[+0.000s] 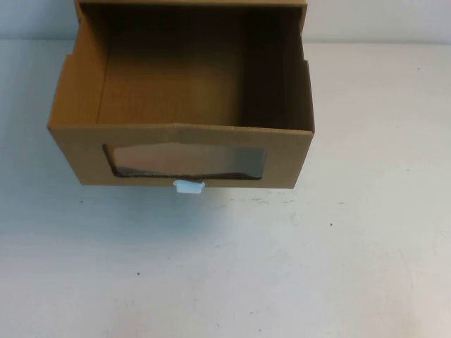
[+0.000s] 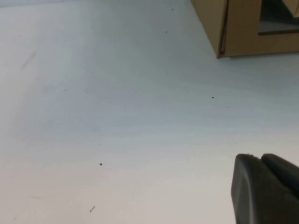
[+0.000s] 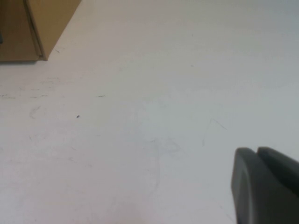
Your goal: Close the shoe box
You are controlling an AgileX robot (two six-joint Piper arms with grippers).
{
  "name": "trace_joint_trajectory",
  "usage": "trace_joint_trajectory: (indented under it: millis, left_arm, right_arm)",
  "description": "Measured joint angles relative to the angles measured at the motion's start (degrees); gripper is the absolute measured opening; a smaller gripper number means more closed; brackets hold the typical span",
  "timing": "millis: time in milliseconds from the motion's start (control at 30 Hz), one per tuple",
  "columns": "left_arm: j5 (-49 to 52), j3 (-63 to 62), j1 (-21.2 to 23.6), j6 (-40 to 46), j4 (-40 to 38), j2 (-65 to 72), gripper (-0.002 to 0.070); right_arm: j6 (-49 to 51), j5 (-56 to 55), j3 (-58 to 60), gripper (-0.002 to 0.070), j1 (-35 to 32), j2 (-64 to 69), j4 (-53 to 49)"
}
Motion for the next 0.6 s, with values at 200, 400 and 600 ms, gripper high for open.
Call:
trace_joint_trajectory:
  millis: [200,400,600]
  left_arm:
    - [-1.1,0.0,0.0,0.0,0.0,0.0,-0.0005]
    - [-2.2,0.0,0.0,-0.1,-0.9,0.0,-0.0005]
    - [-6.9,0.0,0.0,-5.2,-15.0,0.0,-0.0005]
  right_arm:
    - [0.0,0.0,0.0,-0.0011,0.0,0.0,0.0]
    - [0.0,0.0,0.0,-0.0011,0.0,0.0,0.0]
    - [0.0,0.0,0.0,-0.0011,0.0,0.0,0.0]
